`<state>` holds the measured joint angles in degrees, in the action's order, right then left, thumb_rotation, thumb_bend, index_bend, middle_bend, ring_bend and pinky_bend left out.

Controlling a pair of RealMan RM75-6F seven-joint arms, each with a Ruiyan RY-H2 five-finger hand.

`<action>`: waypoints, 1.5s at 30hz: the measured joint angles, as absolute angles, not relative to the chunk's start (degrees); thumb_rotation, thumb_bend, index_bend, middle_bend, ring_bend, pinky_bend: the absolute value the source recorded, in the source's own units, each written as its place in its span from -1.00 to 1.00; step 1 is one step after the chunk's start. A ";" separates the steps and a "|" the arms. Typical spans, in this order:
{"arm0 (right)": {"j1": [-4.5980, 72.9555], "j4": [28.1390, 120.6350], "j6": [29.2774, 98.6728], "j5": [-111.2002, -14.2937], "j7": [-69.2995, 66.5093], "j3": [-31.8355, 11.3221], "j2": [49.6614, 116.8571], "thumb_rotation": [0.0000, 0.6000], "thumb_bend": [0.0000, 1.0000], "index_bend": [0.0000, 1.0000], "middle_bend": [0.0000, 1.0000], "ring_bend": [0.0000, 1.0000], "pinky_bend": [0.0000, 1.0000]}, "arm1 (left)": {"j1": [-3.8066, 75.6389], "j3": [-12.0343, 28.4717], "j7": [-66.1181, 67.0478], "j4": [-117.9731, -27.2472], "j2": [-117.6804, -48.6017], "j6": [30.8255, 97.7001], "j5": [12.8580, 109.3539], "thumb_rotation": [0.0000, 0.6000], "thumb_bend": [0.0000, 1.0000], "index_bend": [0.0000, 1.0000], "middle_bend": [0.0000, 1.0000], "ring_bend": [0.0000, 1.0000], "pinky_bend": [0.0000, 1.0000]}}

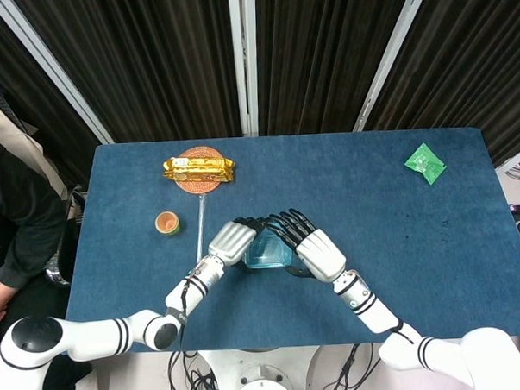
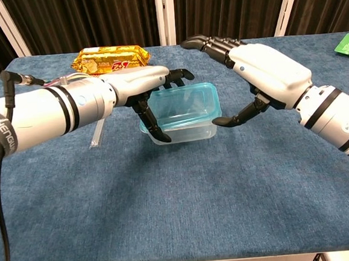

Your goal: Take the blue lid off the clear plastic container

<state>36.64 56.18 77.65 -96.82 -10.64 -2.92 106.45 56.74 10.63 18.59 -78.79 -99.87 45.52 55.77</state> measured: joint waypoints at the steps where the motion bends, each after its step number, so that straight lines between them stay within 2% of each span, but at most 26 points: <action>1: 36.64 56.32 77.70 -96.80 -10.72 -2.93 106.40 1.00 -0.82 -1.00 -1.00 -1.00 -1.00 | 56.78 10.61 18.77 -78.79 -99.89 45.54 55.71 1.00 -1.00 -0.98 -0.75 -0.71 -0.48; 8: 36.68 56.72 78.06 -96.73 -10.64 -3.15 106.20 1.00 -0.81 -1.00 -1.00 -1.00 -1.00 | 56.94 10.59 19.41 -79.13 -99.82 45.73 55.51 1.00 -1.00 -0.98 -0.75 -0.71 -0.48; 12: 36.62 56.40 78.71 -96.94 -10.76 -3.15 106.34 1.00 -0.68 -0.99 -1.00 -1.00 -1.00 | 56.77 10.75 18.81 -79.75 -99.61 45.94 55.78 1.00 -1.00 -0.98 -0.76 -0.71 -0.49; 15: 36.58 55.33 79.33 -97.28 -11.45 -3.00 106.80 1.00 -0.51 -0.73 -0.99 -1.00 -1.00 | 56.55 10.95 17.67 -80.21 -99.40 46.06 56.61 1.00 -1.00 -0.98 -0.77 -0.71 -0.50; 17: 36.59 54.45 79.72 -97.54 -11.98 -2.88 107.21 1.00 -0.40 -0.48 -0.95 -1.00 -1.00 | 56.52 10.99 17.26 -80.33 -99.24 45.90 57.02 1.00 -1.00 -0.98 -0.78 -0.71 -0.50; 23: 36.74 51.25 81.91 -98.45 -13.38 -2.82 108.87 1.00 -0.29 -0.12 -0.82 -1.00 -1.00 | 56.31 11.09 16.32 -80.58 -99.07 45.92 57.62 1.00 -1.00 -0.98 -0.81 -0.71 -0.52; 30: 37.04 50.74 81.77 -98.56 -12.67 -2.71 109.24 1.00 -0.25 0.01 -0.76 -1.00 -1.00 | 56.06 11.02 15.77 -81.37 -98.47 45.99 58.17 1.00 -1.00 -0.98 -0.89 -0.84 -0.63; 36: 36.57 51.00 81.58 -98.36 -11.74 -2.21 109.07 1.00 -0.21 0.23 -0.71 -1.00 -1.00 | 55.66 10.96 15.10 -82.18 -97.77 46.15 58.55 1.00 -1.00 -0.98 -0.95 -0.95 -0.74; 45: 36.12 50.55 82.68 -98.48 -11.70 -2.06 109.06 1.00 -0.11 0.30 -0.69 -1.00 -1.00 | 54.70 10.75 13.79 -83.37 -96.68 46.79 59.42 1.00 -1.00 -0.98 -1.00 -1.00 -0.85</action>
<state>36.12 50.55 82.68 -98.48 -11.70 -2.06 109.06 54.70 10.75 13.79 -83.37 -96.68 46.79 59.42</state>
